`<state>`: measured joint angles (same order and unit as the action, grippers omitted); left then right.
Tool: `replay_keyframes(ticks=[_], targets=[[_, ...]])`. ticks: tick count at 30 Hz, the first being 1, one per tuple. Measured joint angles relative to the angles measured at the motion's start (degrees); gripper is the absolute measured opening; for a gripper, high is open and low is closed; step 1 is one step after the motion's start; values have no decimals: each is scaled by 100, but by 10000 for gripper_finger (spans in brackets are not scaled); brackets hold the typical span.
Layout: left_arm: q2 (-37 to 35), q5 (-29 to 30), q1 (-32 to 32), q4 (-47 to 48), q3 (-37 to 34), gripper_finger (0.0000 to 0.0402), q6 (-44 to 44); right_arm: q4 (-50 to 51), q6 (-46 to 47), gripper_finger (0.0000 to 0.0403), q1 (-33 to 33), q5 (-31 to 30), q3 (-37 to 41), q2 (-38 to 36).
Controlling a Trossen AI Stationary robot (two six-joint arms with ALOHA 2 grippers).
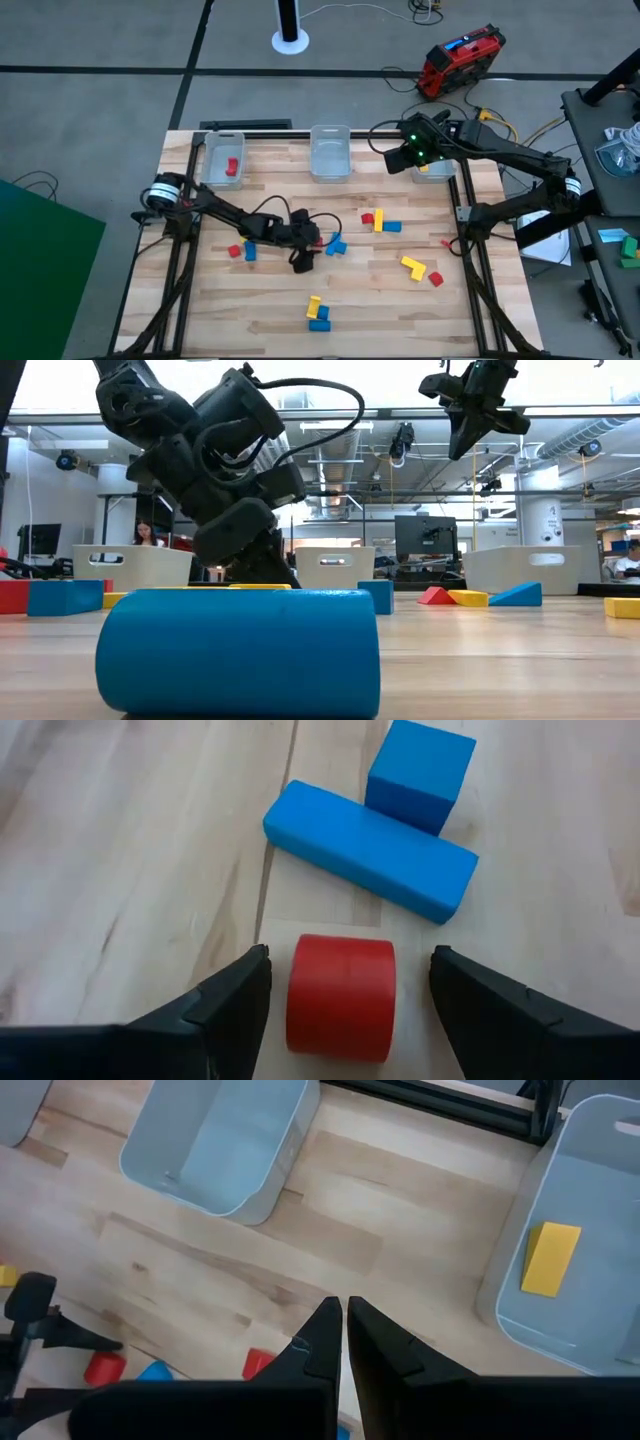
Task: Sort blocks
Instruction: Put the red block into the left gray bin
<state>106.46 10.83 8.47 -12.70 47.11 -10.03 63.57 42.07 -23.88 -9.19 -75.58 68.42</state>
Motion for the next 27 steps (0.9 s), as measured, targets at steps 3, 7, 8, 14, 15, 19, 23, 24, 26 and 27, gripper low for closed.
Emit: replay_keyframes(ticks=[3,7,8,14,15,19,23,24,26,27], targets=[[4,-35,-9,-12,0,248,-7,0,-8,13,0,0,-1,0],[4,-89,-31,-23,0,240,-6,0,-33,13,0,0,1,0],[4,-104,-37,-23,0,235,-6,0,-61,13,0,0,1,0],[4,-111,-37,-58,-54,170,-75,0,-77,13,0,0,1,0],[4,-109,-37,-69,-69,154,-117,0,-77,13,0,0,-1,0],[-3,-127,-37,-73,-96,104,-248,0,-79,13,0,1,2,0],[-86,-129,-42,54,-103,104,-436,-2,-79,13,0,0,18,0],[-145,-131,-45,140,-105,104,-485,1,-79,13,0,0,23,0],[-295,-137,-72,403,-118,104,-596,-2,-79,13,0,0,36,1],[-394,-137,-87,565,-122,104,-651,0,-79,13,0,0,43,2]])
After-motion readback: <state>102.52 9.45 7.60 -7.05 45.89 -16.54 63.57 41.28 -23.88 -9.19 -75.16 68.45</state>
